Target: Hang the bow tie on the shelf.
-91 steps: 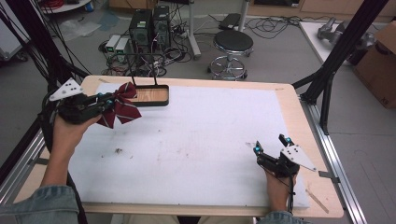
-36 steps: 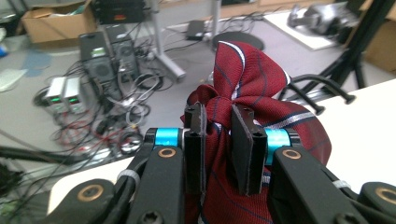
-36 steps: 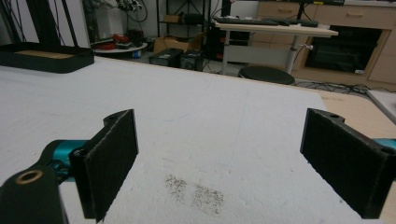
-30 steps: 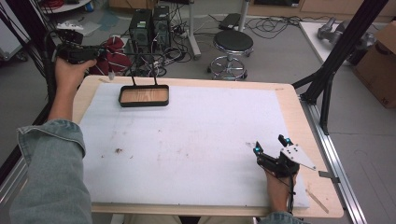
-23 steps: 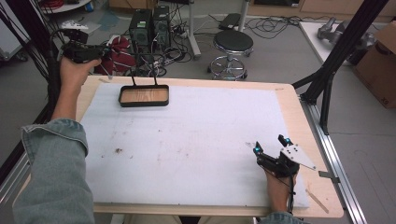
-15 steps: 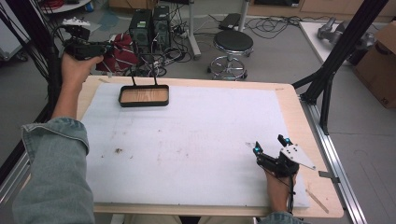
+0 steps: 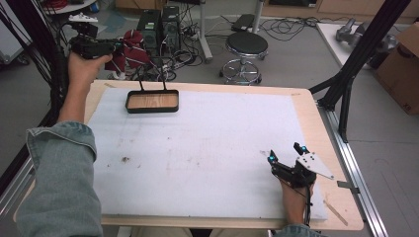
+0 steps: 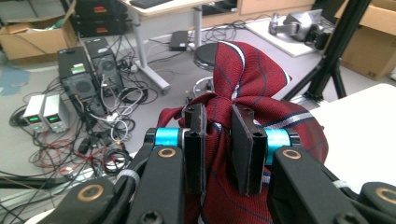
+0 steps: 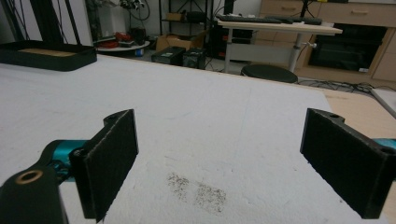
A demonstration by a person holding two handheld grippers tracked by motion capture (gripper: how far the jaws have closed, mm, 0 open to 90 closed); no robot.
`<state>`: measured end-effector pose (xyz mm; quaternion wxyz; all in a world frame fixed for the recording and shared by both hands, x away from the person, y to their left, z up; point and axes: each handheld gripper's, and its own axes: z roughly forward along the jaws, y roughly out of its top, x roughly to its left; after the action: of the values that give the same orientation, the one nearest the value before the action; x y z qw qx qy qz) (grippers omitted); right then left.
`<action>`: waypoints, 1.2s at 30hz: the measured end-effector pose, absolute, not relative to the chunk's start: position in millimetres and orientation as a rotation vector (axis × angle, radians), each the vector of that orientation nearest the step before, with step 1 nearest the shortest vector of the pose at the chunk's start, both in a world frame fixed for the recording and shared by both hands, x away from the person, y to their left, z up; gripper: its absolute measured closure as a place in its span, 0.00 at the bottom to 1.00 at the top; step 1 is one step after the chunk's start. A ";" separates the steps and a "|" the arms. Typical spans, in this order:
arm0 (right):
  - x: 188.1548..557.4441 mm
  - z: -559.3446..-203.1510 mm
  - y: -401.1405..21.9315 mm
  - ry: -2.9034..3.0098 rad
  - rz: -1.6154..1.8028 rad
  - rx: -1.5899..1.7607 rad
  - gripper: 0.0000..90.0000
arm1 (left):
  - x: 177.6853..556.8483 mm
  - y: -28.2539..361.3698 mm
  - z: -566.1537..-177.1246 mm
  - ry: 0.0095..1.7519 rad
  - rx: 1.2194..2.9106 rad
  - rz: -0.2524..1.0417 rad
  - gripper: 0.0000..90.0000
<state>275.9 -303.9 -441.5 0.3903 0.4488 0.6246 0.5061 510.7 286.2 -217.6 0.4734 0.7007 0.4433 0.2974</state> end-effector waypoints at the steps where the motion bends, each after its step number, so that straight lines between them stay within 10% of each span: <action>1: 276.0 -441.6 -304.0 1.588 1.286 1.141 0.12 | 511.6 286.5 -217.9 1.091 1.720 0.734 0.84; 36: 276.1 -442.0 -302.7 1.601 1.275 1.146 0.12 | 497.6 331.0 -300.0 1.149 1.769 0.533 0.83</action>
<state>276.1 -302.7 -442.0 0.3876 0.4503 0.6291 0.5012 497.6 331.0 -300.0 0.4644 0.7199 0.4679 0.2171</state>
